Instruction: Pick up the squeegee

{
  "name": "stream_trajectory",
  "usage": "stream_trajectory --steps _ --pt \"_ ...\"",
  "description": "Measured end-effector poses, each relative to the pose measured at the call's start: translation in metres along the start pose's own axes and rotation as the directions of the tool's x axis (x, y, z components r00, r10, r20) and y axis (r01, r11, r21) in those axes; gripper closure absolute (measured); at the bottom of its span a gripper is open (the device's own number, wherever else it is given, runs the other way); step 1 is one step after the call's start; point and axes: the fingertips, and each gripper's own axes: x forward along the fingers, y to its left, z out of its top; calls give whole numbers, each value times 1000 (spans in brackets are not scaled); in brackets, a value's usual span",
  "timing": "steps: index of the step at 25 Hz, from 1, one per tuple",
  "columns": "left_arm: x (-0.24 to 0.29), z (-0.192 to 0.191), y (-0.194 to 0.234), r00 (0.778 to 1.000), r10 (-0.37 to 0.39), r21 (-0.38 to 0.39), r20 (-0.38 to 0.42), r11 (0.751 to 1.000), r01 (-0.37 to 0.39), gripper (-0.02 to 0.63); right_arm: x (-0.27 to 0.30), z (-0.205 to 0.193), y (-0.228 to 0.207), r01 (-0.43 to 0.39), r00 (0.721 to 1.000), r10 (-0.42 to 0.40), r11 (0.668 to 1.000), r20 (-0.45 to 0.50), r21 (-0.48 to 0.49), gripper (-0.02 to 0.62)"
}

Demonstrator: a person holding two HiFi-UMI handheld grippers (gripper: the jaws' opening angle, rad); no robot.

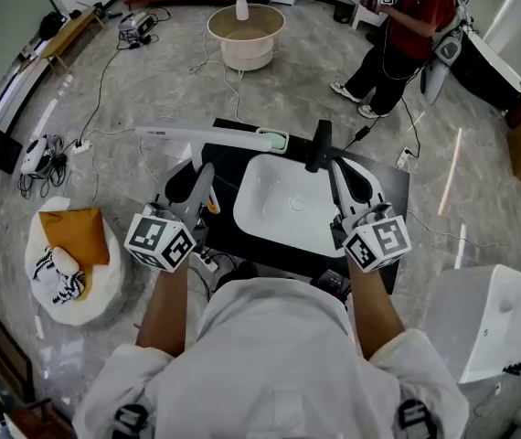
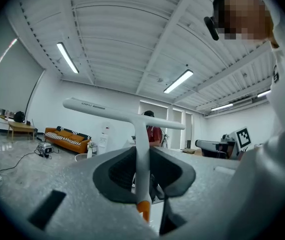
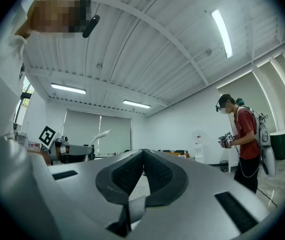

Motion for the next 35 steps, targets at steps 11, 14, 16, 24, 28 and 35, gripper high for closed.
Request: stream_trajectory --steps 11,14,16,24,28,35 --pt "2 -12 0 1000 -14 -38 -16 999 13 517 -1 -13 3 -22 1000 22 999 -22 29 581" --pt "3 -16 0 1000 -15 -50 -23 999 14 517 -1 -16 3 -23 999 24 999 -27 34 581" --pt "2 -20 -1 999 -18 -55 -29 998 16 517 -2 -19 3 -26 999 27 999 -33 38 581" --pt "4 -27 0 999 -31 -72 -41 997 28 517 -1 -28 3 -25 999 27 998 -36 51 581" --pt "2 -31 3 999 -27 -88 -42 996 24 517 2 -30 3 -31 999 33 998 -34 61 581" --pt "0 -36 9 999 -18 -125 -46 992 12 517 8 -37 6 -48 998 51 996 -45 79 581"
